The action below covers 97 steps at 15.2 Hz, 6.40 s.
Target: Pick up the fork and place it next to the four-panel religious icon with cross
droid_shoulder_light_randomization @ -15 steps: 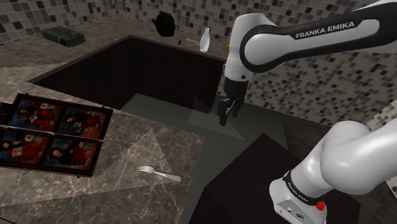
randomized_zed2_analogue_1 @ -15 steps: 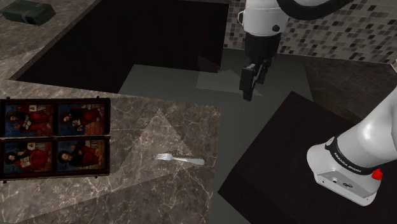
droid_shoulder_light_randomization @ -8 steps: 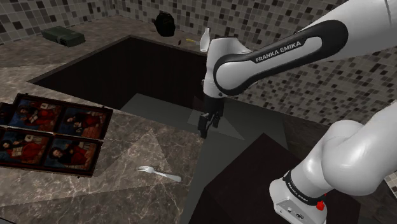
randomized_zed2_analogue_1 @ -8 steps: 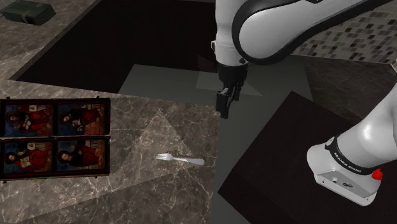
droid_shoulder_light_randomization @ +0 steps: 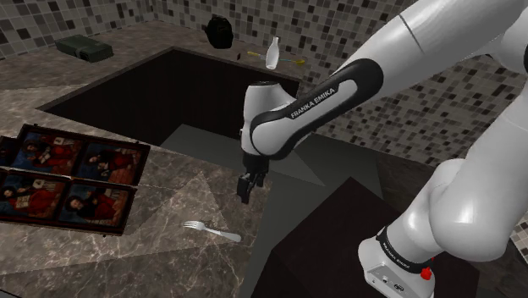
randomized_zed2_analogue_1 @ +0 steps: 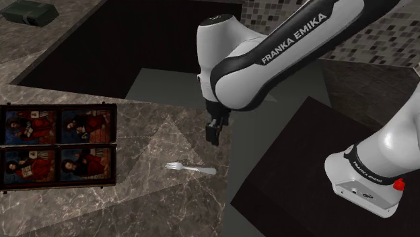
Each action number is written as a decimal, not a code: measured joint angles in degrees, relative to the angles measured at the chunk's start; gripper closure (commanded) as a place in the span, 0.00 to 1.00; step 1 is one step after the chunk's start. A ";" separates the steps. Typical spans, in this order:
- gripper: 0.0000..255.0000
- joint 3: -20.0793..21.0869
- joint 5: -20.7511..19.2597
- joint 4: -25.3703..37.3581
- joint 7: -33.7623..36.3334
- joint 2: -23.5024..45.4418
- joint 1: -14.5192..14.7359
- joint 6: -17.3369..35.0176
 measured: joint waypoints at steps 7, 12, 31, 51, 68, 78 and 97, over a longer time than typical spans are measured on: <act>0.00 1.49 -3.02 8.76 0.18 15.06 3.49 7.75; 0.00 1.51 -5.67 16.01 0.55 24.53 6.55 10.92; 1.00 0.98 -6.58 18.38 0.94 31.50 8.44 15.86; 1.00 2.18 -5.52 15.93 1.66 22.09 7.32 8.95; 1.00 3.32 -4.03 15.78 2.48 11.10 6.16 -1.68; 1.00 3.59 -3.28 17.19 2.95 5.59 5.62 -8.48; 1.00 2.21 -9.85 53.97 8.56 25.39 8.65 -25.34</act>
